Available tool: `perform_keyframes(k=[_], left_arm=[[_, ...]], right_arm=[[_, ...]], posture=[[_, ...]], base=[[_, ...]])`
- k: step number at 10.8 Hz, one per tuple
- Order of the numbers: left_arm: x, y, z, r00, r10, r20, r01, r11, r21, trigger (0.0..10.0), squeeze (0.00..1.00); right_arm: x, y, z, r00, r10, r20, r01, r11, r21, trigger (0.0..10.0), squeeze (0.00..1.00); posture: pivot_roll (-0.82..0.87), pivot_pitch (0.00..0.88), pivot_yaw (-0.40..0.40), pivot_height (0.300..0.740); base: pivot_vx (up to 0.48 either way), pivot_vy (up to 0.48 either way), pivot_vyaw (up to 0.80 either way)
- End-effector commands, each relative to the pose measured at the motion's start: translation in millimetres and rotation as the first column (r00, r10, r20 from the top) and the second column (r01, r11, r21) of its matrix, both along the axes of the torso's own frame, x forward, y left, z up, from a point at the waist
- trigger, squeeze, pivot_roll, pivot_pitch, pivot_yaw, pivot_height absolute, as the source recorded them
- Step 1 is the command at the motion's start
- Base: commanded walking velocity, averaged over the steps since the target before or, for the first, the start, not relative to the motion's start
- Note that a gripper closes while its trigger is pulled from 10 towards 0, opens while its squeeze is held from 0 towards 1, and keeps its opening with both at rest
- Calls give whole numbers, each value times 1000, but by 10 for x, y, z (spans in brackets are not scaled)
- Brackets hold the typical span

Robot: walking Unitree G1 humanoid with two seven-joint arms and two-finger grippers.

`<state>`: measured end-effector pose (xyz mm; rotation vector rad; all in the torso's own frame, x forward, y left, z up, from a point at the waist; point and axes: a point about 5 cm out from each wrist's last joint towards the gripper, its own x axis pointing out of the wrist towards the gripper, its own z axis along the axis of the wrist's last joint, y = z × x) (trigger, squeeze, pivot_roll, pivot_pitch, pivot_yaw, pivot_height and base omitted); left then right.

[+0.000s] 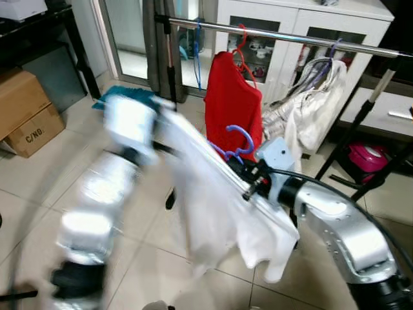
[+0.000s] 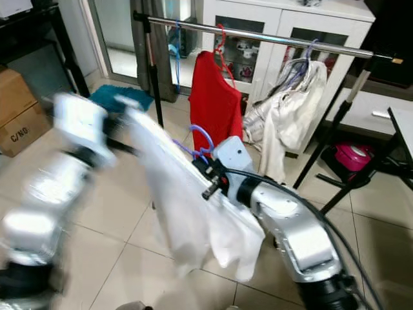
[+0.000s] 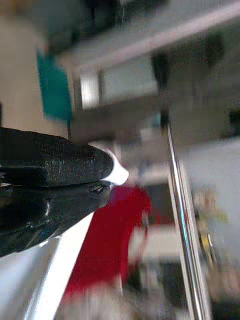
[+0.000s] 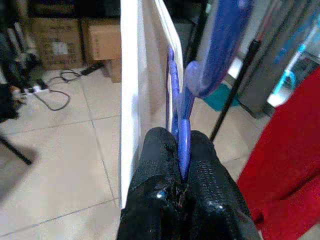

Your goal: Hang hanger

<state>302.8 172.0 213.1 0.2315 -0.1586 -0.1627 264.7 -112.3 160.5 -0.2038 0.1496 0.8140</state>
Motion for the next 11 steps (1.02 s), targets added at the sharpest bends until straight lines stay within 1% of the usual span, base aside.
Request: perform_keyframes(k=[1,2,3,4,5,6,7,8,9,10,11], left_arm=[[62,274,98,988,151,31,-153,987,57,0,0],[123,474,126,975,222,34,-224,964,140,0,0],[189,622,136,964,263,32,-264,947,184,0,0],[257,675,110,965,262,9,-258,942,214,0,0],[334,483,-139,983,159,-89,-134,963,233,0,0],[335,376,-222,987,103,-120,-73,970,234,0,0],[305,181,-307,988,13,-153,21,977,214,0,0],[282,66,-341,985,-39,-166,72,978,197,0,0],[209,-184,-363,974,-149,-169,174,974,143,0,0],[129,-387,-338,958,-245,-152,259,962,84,0,0],[103,-441,-327,951,-272,-144,284,957,67,0,0]], right_arm=[[-38,-65,49,1000,17,6,-17,1000,23,0,0],[-84,-79,129,998,64,10,-65,995,69,0,0],[-155,-61,191,991,133,13,-134,986,97,0,0],[-204,-27,229,983,186,12,-186,974,126,0,0],[-191,60,272,987,162,11,-160,962,222,0,0],[-157,81,304,992,125,10,-123,955,270,0,0],[-71,107,381,999,43,-10,-37,929,367,0,0],[-33,121,421,1000,13,-22,-3,911,413,0,0],[43,140,475,998,-52,-39,64,879,473,0,0],[136,111,469,987,-153,-50,158,862,483,0,0],[168,92,457,980,-190,-60,195,851,488,0,0]], posture=[[-63,0,30,740],[-66,0,31,740],[-68,0,33,740],[-70,0,35,740],[-67,0,35,740],[-66,0,36,740],[-64,0,38,740],[-64,0,38,740],[-64,0,39,740],[-61,0,36,740],[-57,0,34,740]], base=[[0,0,0],[0,0,0],[0,0,0],[0,0,0],[0,0,0],[0,0,0],[0,0,0],[0,0,0],[0,0,0],[0,0,0],[0,0,0]])
